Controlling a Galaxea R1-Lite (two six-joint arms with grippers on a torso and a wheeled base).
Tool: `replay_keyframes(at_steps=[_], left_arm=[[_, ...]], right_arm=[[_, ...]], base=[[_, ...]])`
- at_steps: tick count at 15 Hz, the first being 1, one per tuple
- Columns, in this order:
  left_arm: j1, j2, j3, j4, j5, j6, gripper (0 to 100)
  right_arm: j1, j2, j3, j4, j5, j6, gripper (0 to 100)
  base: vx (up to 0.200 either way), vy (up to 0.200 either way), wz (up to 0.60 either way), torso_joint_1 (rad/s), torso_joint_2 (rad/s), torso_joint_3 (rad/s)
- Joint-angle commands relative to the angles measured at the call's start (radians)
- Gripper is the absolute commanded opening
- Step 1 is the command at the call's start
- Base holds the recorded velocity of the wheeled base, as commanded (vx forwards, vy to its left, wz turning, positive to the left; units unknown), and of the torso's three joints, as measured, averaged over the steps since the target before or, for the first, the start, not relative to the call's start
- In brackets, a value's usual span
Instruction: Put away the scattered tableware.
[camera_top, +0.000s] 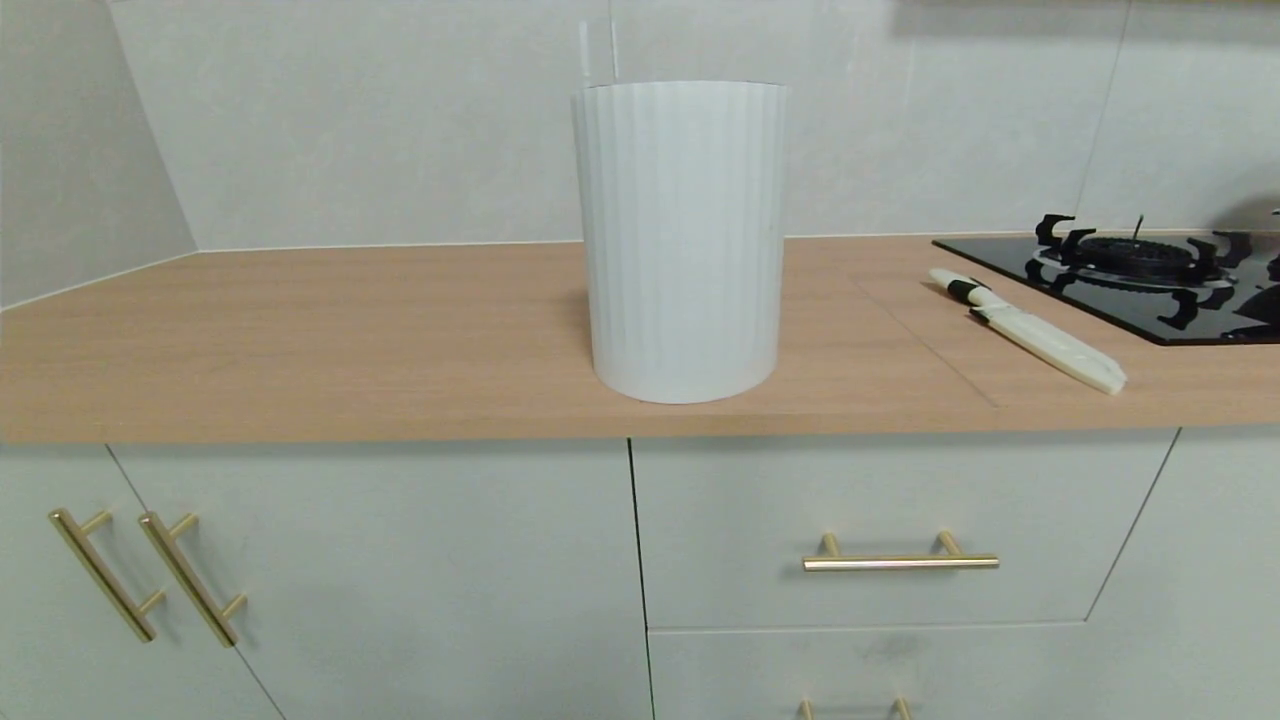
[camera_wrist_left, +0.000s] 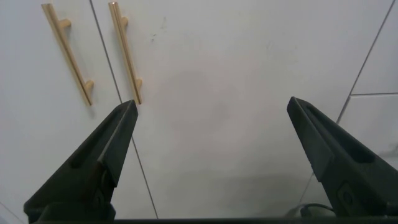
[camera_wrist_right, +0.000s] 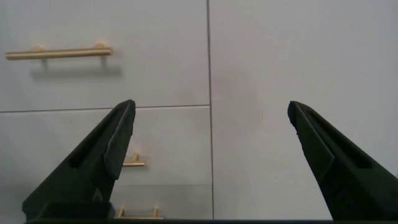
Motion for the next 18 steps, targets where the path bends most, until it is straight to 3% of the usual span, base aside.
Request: replay_keyframes(at_steps=[1,8,18], left_arm=[[0.000,0.000,0.000,-0.001,0.000,0.000,100],[0.000,0.000,0.001,-0.001,0.000,0.000,100],[0.000,0.000,0.000,-0.001,0.000,0.000,100]], right_arm=[[0.001,0.001,0.000,0.000,0.001,0.000,100],[0.001,0.001,0.000,0.000,0.001,0.000,100],[0.001,0.001,0.000,0.000,0.001,0.000,100]], base=[[0.000,0.000,0.00,0.000,0.00,0.000],[0.000,0.000,0.00,0.005,-0.03,-0.022],[0.000,0.000,0.00,0.138,-0.41,-0.283]])
